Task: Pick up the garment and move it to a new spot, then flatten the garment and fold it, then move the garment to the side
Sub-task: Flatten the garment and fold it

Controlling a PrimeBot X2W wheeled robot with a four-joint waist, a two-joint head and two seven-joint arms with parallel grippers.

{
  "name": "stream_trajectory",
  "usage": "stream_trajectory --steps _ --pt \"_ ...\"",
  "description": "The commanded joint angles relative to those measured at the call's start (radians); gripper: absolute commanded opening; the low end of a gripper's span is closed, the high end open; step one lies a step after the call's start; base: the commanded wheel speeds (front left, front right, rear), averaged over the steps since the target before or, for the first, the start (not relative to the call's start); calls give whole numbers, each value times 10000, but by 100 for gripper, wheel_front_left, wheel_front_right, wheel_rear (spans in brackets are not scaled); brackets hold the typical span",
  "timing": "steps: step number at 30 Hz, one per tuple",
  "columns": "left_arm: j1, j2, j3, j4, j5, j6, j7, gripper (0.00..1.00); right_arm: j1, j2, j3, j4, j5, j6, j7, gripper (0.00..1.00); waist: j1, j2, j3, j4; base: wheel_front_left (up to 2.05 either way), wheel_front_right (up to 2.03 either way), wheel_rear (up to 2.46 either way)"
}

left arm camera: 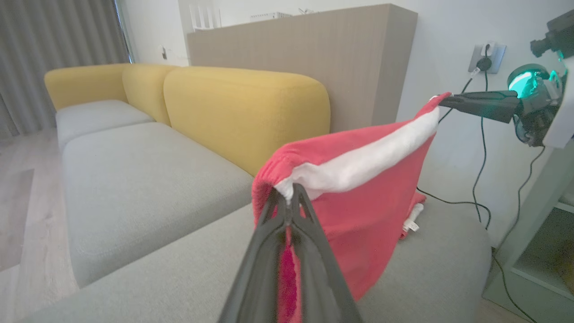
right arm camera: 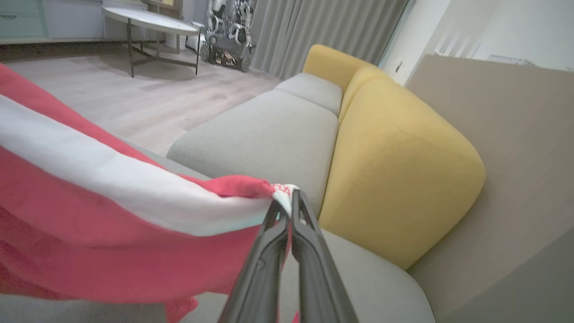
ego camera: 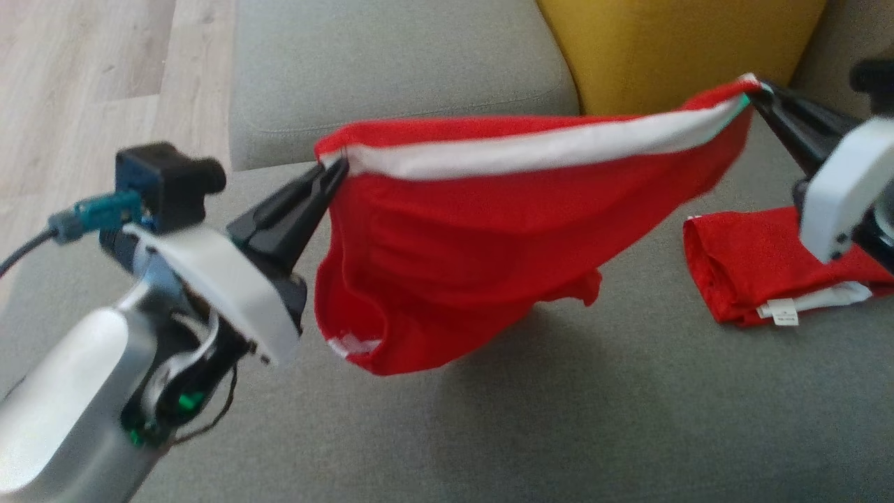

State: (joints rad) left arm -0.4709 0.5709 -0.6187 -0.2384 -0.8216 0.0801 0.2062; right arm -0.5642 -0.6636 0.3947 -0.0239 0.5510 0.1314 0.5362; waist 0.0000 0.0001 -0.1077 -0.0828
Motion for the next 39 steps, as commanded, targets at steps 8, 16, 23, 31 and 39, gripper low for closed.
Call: stream_trajectory --steps 8,16,23,31,39 --pt "-380 1120 1275 -1424 -819 408 902 0 599 -337 -1495 -1912 385 -7 2012 0 0 -1 372 -159 0 0 0" --pt "-3288 346 1177 982 -546 -389 1171 0 -2081 715 -1073 -380 418 -7 1841 0 0 -1 2103 -226 0 0 0" --pt "-6979 -768 1149 4231 807 -941 78 0 -5820 2149 -924 2687 -490 -7 -500 0 0 -1 3699 -123 0 0 0" --pt "-9481 -1885 1407 7584 1901 -1312 -3206 0 -8417 3612 -1817 6095 -1815 -7 -5007 0 0 -1 4461 279 0 0 0" --pt "-8180 -2813 739 9443 1510 -1943 -4192 0 -7220 4421 -1897 8661 -1105 -7 -6038 0 0 -1 4618 597 0 0 0"
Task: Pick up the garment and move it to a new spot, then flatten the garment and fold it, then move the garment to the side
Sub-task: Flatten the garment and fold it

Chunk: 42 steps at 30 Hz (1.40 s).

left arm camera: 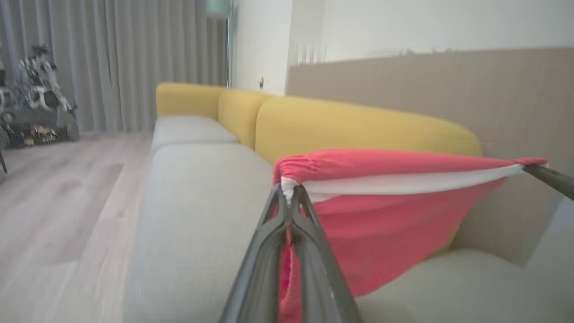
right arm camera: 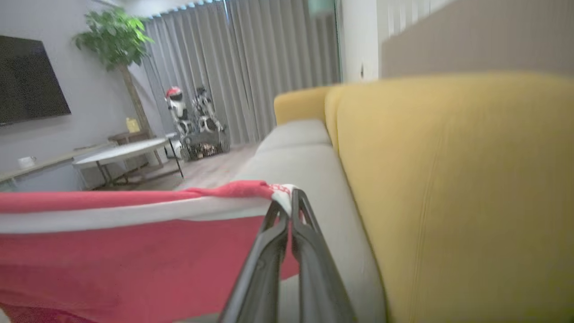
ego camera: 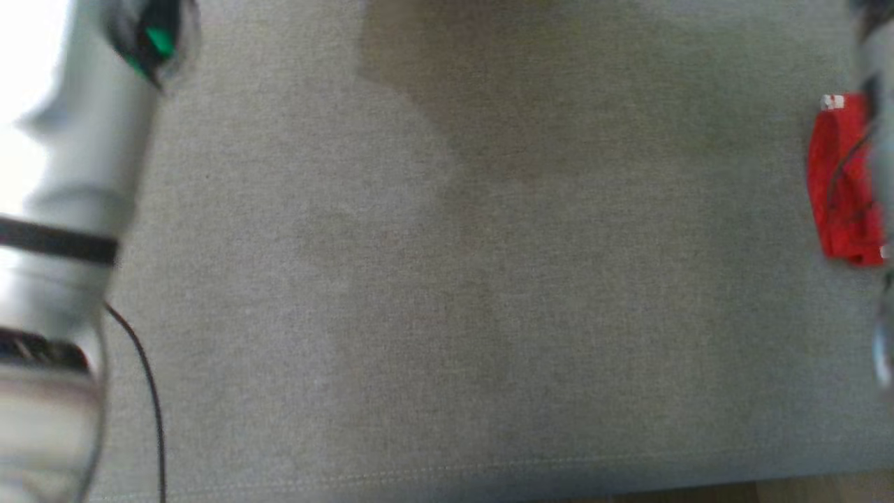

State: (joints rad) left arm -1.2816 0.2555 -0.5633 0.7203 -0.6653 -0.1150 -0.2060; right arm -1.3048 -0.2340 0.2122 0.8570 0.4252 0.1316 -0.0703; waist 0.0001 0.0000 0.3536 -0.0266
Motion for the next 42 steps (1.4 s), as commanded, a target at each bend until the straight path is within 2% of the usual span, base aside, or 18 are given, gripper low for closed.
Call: stream_trajectory --steps 1,3,7,8,10,19,23,32,42 --pt "230 261 32 -4 -98 -35 -103 0 456 195 -8 99 359 -9 107 0 -1 0 -1 58 0 0 0" --pt "860 194 -396 206 -78 -98 -149 0 995 255 118 562 731 -9 278 0 -1 0 -41 84 0 0 0" --pt "2148 167 -1242 340 -314 -147 -141 0 2191 130 1137 1095 1081 -9 967 0 -1 0 -265 143 0 0 0" --pt "2743 301 -1795 185 -470 -151 -74 0 2784 -44 1696 1165 1322 -9 1332 0 -1 0 -453 163 0 0 0" --pt "3294 529 -2313 4 -609 -153 -23 0 3329 -223 2023 1225 1739 -9 1708 0 -1 0 -679 173 0 0 0" --pt "5041 1437 -4011 -851 -925 -156 239 0 4972 -1380 3968 361 2855 -9 3050 0 -1 0 -1705 127 0 0 0" --pt "5477 1626 -4257 -1017 -955 -156 274 0 5307 -1808 4606 -104 3177 -9 3319 0 -1 0 -2021 78 0 0 0" --pt "6600 1764 -4522 -1665 -1129 103 256 0 6088 -3294 6386 -1100 3742 -9 3983 0 -1 0 -2751 3 0 0 0" --pt "7747 1960 -4972 -3156 -1402 310 697 0 6696 -4711 7316 -2192 4845 -9 4843 0 -1 0 -3475 -66 0 0 0"
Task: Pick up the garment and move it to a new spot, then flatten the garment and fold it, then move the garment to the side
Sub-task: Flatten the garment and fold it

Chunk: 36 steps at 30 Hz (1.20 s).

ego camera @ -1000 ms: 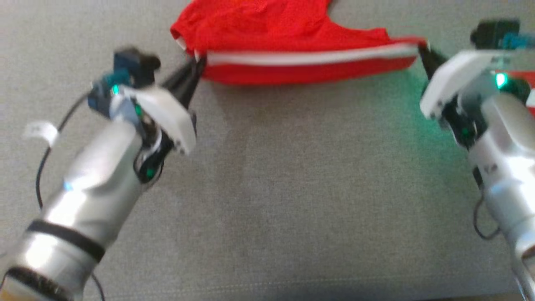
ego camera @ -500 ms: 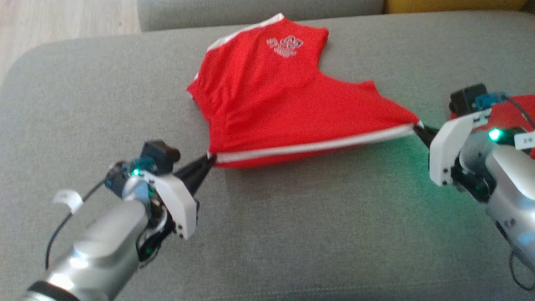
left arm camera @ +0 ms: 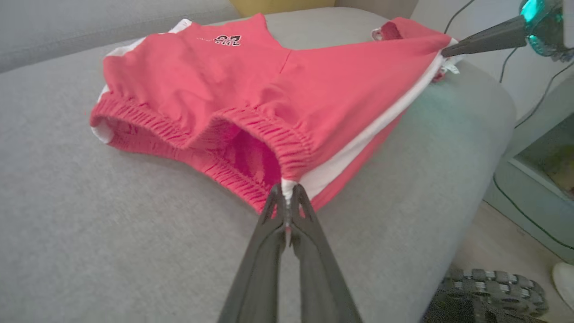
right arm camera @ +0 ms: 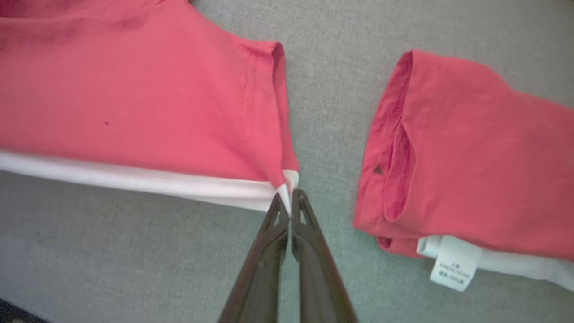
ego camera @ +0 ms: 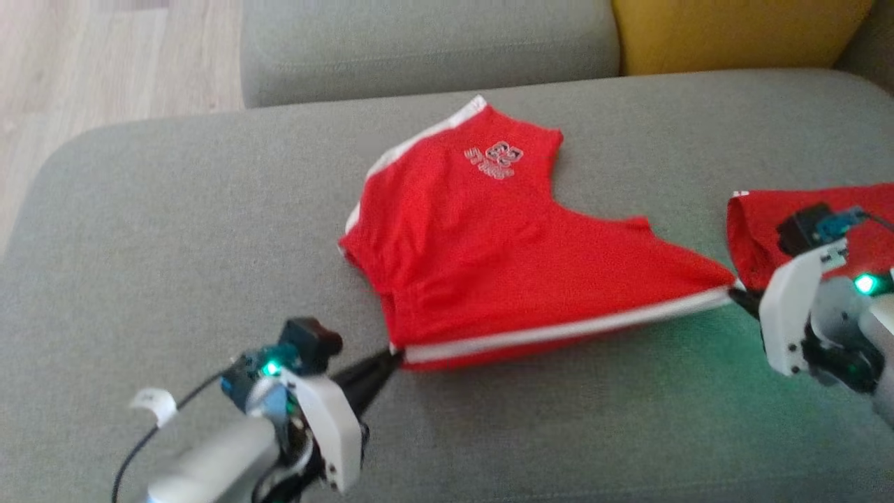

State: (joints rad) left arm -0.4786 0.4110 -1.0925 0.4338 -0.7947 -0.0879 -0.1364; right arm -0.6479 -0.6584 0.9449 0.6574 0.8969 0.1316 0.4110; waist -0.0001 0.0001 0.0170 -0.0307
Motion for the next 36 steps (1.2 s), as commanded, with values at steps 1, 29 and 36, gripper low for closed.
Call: stream_trajectory --steps 1,29,36 --pt "-156 465 254 -513 -170 3 63 0 189 -600 11 -362 309 -9 118 0 1 -1 -168 -41 0 0 0" --pt "1307 1934 -248 -4087 -1204 204 1353 0 1881 -3345 -1442 -3727 2275 -9 3820 0 1 -1 -628 48 0 0 0" --pt "1011 1890 210 -4380 -1559 300 1233 0 1438 -2783 -2324 -3745 1490 -9 4079 0 1 -1 -420 591 0 0 0"
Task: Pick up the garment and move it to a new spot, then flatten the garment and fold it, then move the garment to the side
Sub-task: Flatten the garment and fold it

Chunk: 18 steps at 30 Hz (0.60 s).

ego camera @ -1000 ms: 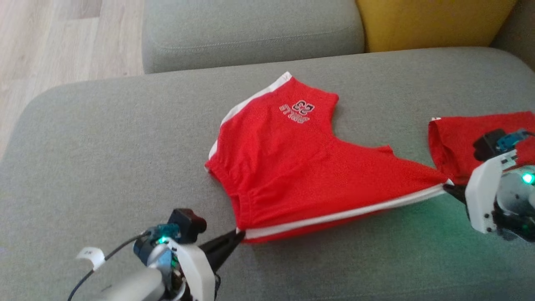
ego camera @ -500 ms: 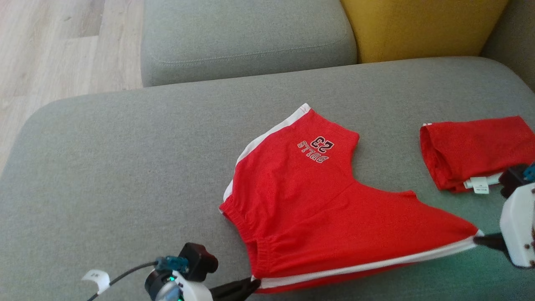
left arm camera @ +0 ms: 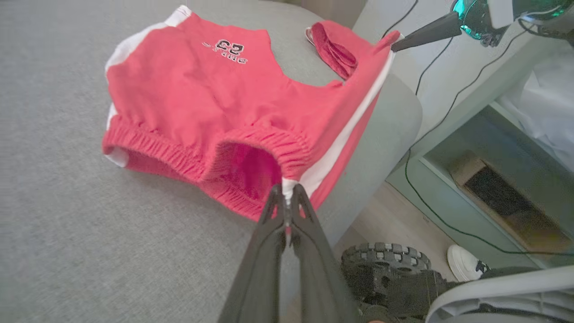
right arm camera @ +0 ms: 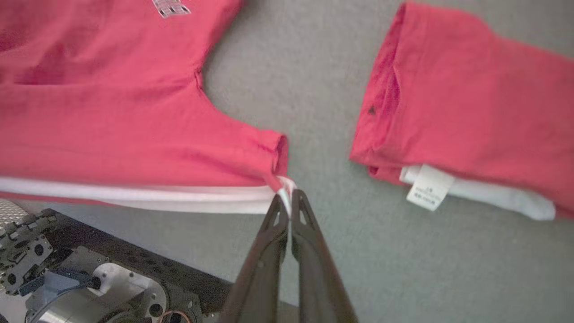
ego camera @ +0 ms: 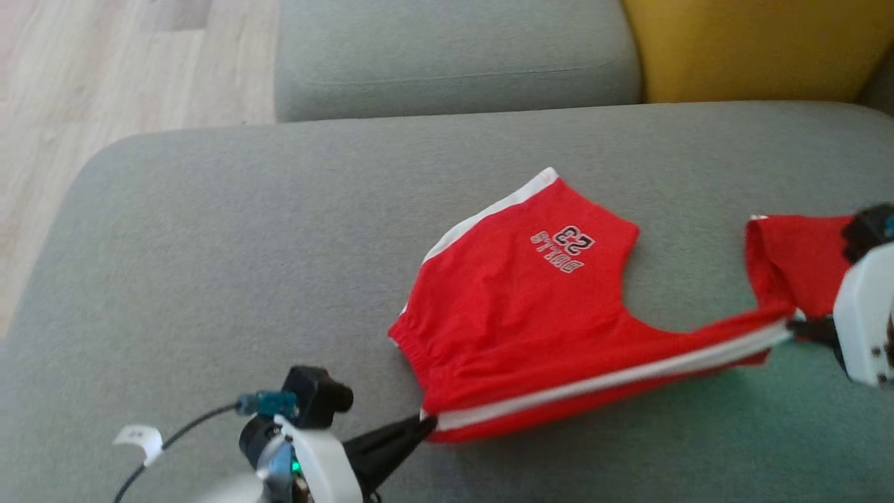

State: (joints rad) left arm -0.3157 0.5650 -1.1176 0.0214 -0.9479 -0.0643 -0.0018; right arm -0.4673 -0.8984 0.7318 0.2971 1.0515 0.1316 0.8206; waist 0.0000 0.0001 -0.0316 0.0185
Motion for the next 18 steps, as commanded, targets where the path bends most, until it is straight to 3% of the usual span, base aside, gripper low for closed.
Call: stream_trajectory --steps 1,11,18 --pt "-664 313 516 -286 -87 63 -124 0 -442 -278 -312 -114 -145 -9 34 0 0 -1 107 190 0 0 0" --pt "-1567 -258 915 -230 -314 -65 -114 0 -1673 716 -1518 492 -1137 -9 553 0 0 -1 1065 1273 0 0 0" --pt "-2299 -854 990 372 -285 -251 -167 0 -2666 1116 -1772 968 -2146 -9 677 0 0 -1 1894 1981 0 0 0"
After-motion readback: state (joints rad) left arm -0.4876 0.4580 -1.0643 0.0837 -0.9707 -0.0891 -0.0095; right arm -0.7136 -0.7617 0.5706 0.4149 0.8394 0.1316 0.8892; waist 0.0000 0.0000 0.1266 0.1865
